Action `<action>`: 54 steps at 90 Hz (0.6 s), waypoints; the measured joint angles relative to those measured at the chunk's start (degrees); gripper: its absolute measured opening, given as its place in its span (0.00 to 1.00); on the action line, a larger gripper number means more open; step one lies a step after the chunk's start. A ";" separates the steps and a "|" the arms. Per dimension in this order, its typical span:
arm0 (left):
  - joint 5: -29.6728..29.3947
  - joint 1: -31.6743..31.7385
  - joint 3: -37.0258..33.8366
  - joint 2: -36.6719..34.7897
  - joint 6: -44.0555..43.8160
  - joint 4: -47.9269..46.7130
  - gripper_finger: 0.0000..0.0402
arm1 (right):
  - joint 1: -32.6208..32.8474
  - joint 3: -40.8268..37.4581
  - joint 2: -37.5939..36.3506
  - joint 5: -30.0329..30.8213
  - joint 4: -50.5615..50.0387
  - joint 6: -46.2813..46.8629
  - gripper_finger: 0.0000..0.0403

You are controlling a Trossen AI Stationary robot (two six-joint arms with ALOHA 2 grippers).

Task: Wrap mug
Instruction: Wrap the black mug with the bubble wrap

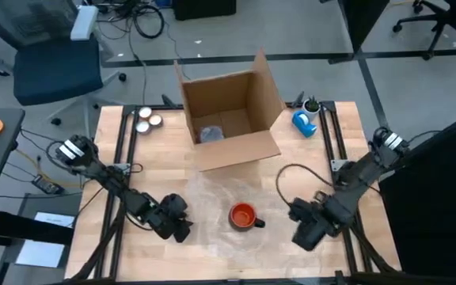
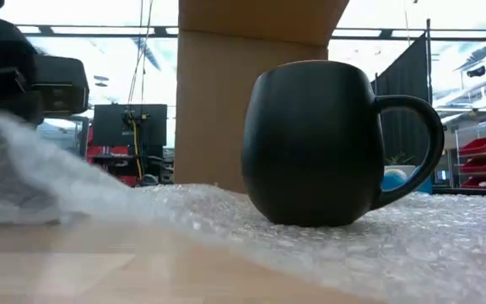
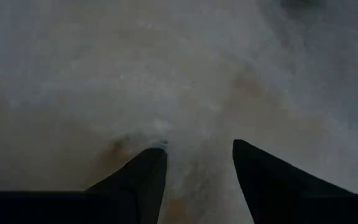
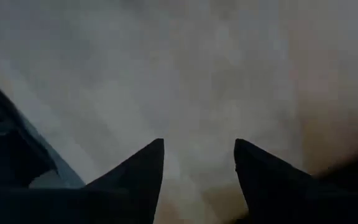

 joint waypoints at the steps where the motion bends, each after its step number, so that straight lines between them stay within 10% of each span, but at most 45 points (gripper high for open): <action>1: 0.26 0.02 0.00 0.01 0.49 0.43 0.42 | 0.34 -0.50 0.00 -0.60 0.25 0.96 0.42; 27: 3.72 3.11 0.63 0.04 8.55 3.47 0.38 | 6.68 -13.40 0.00 -8.52 16.18 16.02 0.42; 54: 5.52 6.63 0.70 0.00 14.52 8.68 0.03 | 6.47 -24.48 0.04 -9.04 25.57 16.48 0.41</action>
